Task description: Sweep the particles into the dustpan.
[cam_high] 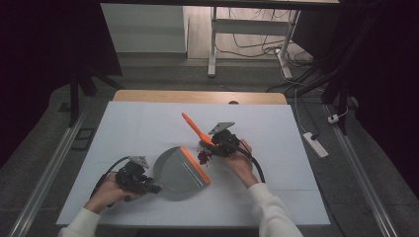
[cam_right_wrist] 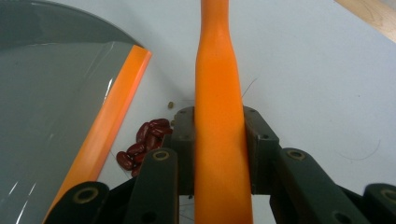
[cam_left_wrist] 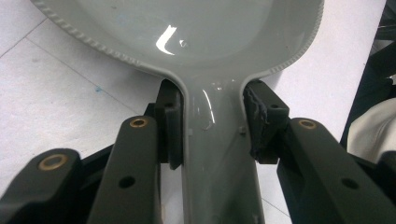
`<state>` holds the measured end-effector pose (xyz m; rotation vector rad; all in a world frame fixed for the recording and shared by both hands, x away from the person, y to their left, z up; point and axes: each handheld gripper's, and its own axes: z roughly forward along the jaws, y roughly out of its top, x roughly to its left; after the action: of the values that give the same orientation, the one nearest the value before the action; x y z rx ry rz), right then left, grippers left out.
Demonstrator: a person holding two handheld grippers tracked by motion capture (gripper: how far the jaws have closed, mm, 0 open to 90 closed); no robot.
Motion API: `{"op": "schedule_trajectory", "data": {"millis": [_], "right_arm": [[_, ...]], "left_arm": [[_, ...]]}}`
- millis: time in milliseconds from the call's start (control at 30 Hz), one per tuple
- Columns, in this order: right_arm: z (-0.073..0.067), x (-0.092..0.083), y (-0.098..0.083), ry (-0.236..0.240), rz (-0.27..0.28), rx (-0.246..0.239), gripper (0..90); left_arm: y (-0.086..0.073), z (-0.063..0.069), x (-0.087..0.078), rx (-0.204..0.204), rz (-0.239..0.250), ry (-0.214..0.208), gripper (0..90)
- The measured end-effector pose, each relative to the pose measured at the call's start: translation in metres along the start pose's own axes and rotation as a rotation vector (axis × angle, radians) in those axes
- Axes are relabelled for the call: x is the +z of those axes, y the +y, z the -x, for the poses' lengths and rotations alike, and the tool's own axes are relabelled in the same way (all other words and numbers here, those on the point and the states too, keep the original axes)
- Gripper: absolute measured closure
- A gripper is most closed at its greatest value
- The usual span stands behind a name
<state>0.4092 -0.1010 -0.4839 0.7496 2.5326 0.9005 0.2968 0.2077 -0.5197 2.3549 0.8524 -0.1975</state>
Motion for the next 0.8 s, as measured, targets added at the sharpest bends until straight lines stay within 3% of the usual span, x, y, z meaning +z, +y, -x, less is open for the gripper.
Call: {"op": "schedule_trajectory", "data": {"millis": [400, 800], "right_arm": [[-0.005, 0.001, 0.001, 0.019, 0.008, 0.0, 69.9], [-0.023, 0.003, 0.007, 0.061, 0.013, -0.035, 69.9]], "left_arm": [[0.0, 0.0, 0.0, -0.001, -0.001, 0.0, 61.6], [0.0, 0.001, 0.0, -0.001, -0.001, 0.001, 61.6]]}}
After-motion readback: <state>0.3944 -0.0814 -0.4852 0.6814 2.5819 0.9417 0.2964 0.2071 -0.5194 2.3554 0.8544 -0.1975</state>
